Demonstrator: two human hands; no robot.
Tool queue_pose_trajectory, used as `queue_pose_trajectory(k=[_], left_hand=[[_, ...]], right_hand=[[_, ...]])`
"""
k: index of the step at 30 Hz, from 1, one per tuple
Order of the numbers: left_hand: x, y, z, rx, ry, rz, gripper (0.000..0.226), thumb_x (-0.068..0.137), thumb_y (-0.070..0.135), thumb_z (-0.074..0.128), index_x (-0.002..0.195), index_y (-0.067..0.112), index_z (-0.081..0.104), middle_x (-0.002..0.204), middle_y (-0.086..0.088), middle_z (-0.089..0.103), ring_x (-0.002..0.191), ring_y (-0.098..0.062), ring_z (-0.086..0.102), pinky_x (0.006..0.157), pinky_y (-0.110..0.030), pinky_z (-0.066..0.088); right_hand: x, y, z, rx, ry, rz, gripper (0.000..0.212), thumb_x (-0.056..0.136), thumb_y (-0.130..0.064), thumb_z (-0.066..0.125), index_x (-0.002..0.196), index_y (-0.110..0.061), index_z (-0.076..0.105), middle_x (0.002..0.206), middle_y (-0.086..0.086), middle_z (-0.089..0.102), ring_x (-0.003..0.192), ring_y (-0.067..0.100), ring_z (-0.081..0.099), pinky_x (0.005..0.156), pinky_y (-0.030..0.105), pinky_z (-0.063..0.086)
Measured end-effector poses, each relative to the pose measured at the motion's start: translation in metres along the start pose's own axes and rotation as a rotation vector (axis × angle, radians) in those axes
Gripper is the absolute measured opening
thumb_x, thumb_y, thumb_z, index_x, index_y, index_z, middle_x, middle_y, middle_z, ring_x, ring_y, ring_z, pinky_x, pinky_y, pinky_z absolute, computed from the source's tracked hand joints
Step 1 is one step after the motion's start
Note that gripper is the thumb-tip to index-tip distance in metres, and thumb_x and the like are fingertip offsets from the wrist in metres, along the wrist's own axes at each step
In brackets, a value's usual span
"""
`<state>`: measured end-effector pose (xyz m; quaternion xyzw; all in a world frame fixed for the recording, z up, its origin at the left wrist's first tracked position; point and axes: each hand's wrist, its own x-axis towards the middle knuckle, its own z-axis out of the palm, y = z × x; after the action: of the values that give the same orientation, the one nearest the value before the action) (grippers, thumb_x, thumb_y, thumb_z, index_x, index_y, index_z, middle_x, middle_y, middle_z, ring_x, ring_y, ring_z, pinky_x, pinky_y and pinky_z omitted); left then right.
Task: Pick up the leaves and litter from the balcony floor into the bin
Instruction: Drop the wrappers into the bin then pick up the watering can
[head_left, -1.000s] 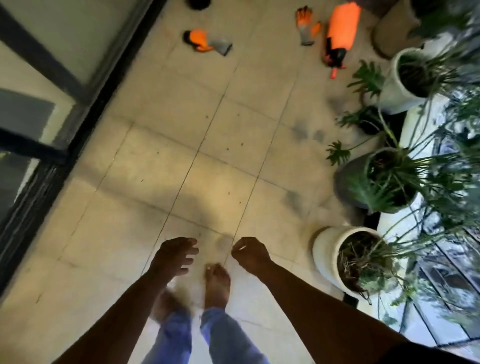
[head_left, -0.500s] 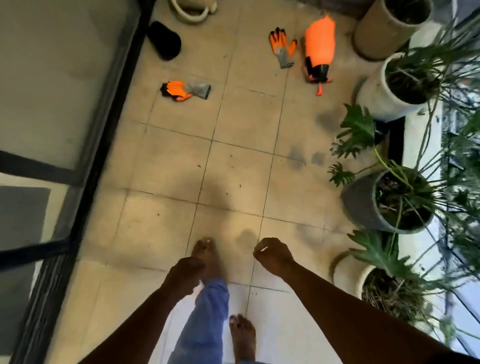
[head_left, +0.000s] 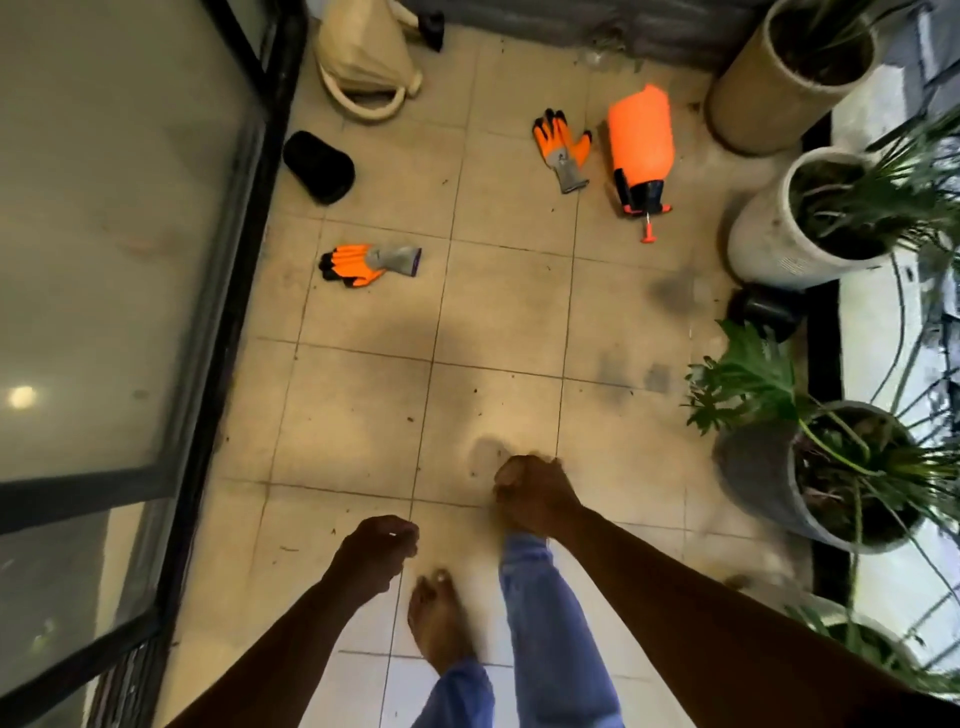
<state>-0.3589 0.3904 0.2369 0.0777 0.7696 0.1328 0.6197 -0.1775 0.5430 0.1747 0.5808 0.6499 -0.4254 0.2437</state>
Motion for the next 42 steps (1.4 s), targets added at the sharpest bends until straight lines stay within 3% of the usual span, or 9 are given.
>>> queue_pose_trajectory(k=[3, 6, 13, 17, 23, 28, 33, 36, 42], left_hand=[[0.019, 0.023, 0.001, 0.013, -0.016, -0.030, 0.010, 0.093, 0.023, 0.065, 0.099, 0.024, 0.072, 0.092, -0.005, 0.076, 0.089, -0.033, 0.072, 0.064, -0.031, 0.049], [0.033, 0.047, 0.000, -0.016, -0.027, -0.058, 0.009, 0.092, 0.017, 0.066, 0.097, 0.019, 0.073, 0.094, -0.011, 0.076, 0.073, -0.024, 0.064, 0.061, -0.030, 0.042], [0.040, 0.135, -0.011, -0.043, -0.023, -0.106, 0.011, 0.092, 0.015, 0.068, 0.101, 0.014, 0.074, 0.094, -0.014, 0.076, 0.074, -0.025, 0.061, 0.064, -0.032, 0.040], [0.045, 0.207, -0.009, -0.073, -0.026, -0.067, 0.011, 0.095, 0.015, 0.066, 0.105, 0.013, 0.071, 0.097, -0.014, 0.075, 0.080, -0.026, 0.062, 0.069, -0.033, 0.044], [0.077, 0.300, 0.014, -0.030, -0.083, 0.021, 0.016, 0.100, 0.017, 0.060, 0.114, 0.014, 0.069, 0.107, -0.012, 0.074, 0.090, -0.028, 0.066, 0.075, -0.033, 0.050], [0.111, 0.336, 0.036, 0.063, -0.128, 0.027, 0.013, 0.101, 0.016, 0.059, 0.111, 0.016, 0.068, 0.106, -0.012, 0.072, 0.098, -0.030, 0.067, 0.087, -0.040, 0.048], [0.143, 0.359, 0.035, 0.166, -0.153, 0.002, 0.021, 0.100, 0.022, 0.061, 0.118, 0.016, 0.068, 0.112, -0.014, 0.071, 0.099, -0.030, 0.068, 0.073, -0.031, 0.051], [0.162, 0.376, 0.018, 0.242, -0.171, -0.030, 0.028, 0.092, 0.032, 0.068, 0.117, 0.019, 0.068, 0.108, -0.010, 0.074, 0.099, -0.031, 0.069, 0.078, -0.036, 0.052], [0.173, 0.427, -0.027, 0.239, -0.171, -0.047, 0.019, 0.103, 0.025, 0.055, 0.117, 0.017, 0.065, 0.108, -0.011, 0.073, 0.093, -0.028, 0.068, 0.074, -0.032, 0.050]], right_hand=[[0.015, -0.011, -0.021, -0.051, -0.094, -0.023, 0.026, 0.082, -0.038, 0.063, 0.105, -0.030, 0.071, 0.124, 0.008, 0.065, 0.121, 0.030, 0.057, 0.107, 0.041, 0.043], [0.023, -0.019, -0.051, -0.081, -0.084, -0.049, 0.029, 0.089, -0.032, 0.058, 0.114, -0.021, 0.067, 0.122, 0.010, 0.062, 0.117, 0.032, 0.058, 0.100, 0.040, 0.049], [0.045, -0.020, -0.141, 0.097, -0.005, -0.015, 0.023, 0.094, -0.033, 0.060, 0.117, -0.029, 0.064, 0.113, -0.008, 0.067, 0.101, 0.015, 0.064, 0.089, 0.032, 0.056], [0.057, -0.024, -0.189, 0.276, 0.064, 0.053, 0.021, 0.090, -0.033, 0.059, 0.111, -0.034, 0.063, 0.109, -0.007, 0.070, 0.093, 0.013, 0.067, 0.085, 0.033, 0.059], [0.090, -0.018, -0.240, 0.406, 0.182, 0.108, 0.025, 0.093, -0.030, 0.057, 0.116, -0.027, 0.065, 0.115, -0.002, 0.070, 0.105, 0.020, 0.065, 0.083, 0.024, 0.048], [0.120, -0.006, -0.244, 0.471, 0.165, 0.188, 0.026, 0.092, -0.030, 0.058, 0.115, -0.023, 0.067, 0.120, 0.001, 0.070, 0.112, 0.023, 0.063, 0.082, 0.021, 0.039], [0.145, -0.004, -0.244, 0.509, 0.155, 0.257, 0.020, 0.093, -0.030, 0.060, 0.111, -0.025, 0.067, 0.114, -0.001, 0.072, 0.105, 0.018, 0.065, 0.081, 0.020, 0.042], [0.158, -0.012, -0.255, 0.515, 0.147, 0.309, 0.019, 0.093, -0.030, 0.062, 0.111, -0.025, 0.068, 0.114, -0.002, 0.072, 0.100, 0.016, 0.066, 0.082, 0.020, 0.046], [0.169, -0.052, -0.291, 0.519, 0.086, 0.400, 0.018, 0.090, -0.031, 0.062, 0.104, -0.024, 0.070, 0.102, -0.004, 0.075, 0.097, 0.017, 0.069, 0.085, 0.024, 0.053]])
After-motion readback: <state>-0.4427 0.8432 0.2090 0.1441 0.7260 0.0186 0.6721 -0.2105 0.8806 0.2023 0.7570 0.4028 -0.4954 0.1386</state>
